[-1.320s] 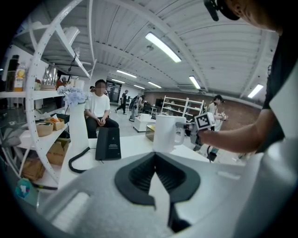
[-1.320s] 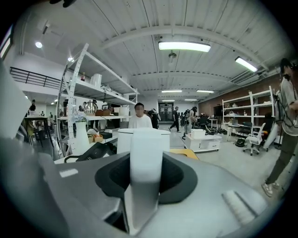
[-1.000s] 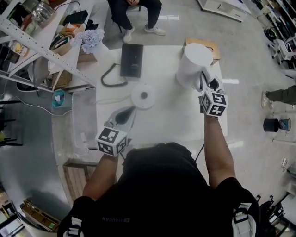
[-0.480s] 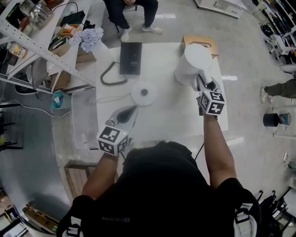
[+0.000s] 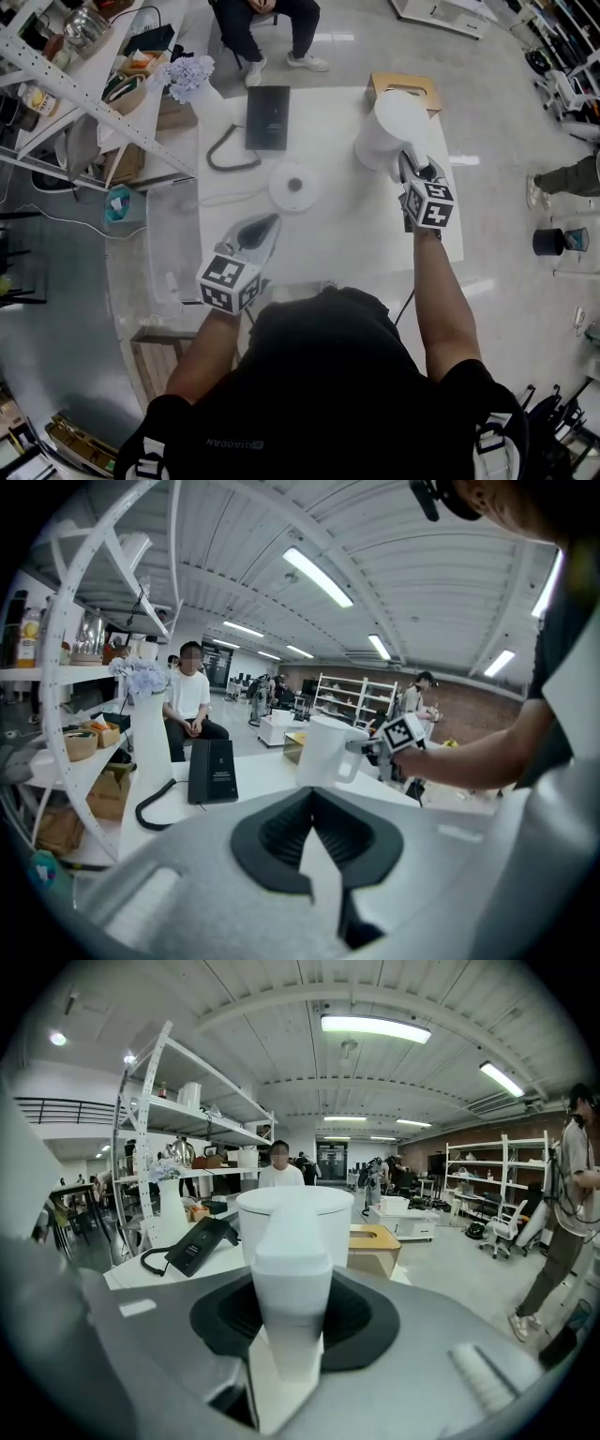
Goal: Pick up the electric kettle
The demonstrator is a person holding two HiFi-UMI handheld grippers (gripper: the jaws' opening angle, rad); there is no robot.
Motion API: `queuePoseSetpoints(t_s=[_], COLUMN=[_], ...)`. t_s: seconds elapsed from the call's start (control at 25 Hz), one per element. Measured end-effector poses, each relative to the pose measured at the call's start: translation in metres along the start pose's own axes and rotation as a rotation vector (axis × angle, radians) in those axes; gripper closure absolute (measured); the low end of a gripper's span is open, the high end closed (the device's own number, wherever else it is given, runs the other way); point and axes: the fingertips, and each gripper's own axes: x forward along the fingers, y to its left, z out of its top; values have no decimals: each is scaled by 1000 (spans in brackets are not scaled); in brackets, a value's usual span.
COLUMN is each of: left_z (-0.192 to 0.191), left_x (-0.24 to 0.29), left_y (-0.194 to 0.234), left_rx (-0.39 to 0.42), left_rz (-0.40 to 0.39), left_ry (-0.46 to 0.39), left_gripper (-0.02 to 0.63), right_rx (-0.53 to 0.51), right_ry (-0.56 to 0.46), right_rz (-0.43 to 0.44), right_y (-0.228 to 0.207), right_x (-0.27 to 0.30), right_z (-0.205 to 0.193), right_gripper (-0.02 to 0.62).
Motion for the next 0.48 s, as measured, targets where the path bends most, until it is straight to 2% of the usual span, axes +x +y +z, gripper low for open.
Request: queuePoseSetpoints(t_s=[0.16, 0.32, 0.48], left_z=[-2, -5, -6], left_x=[-7, -15, -24], left_y=[1, 1, 0], left_rx=[1, 3, 9], left_rz=[0, -5, -12], left_ry=[-3, -3, -7], left_gripper=[603, 603, 603], right_rx=[11, 16, 21], right_ry=[2, 21, 20], right_rz=[-13, -41, -65], right_y=[0, -2, 0], right_x=[0, -3, -17], right_z=[0, -5, -10], right_gripper=[454, 401, 393])
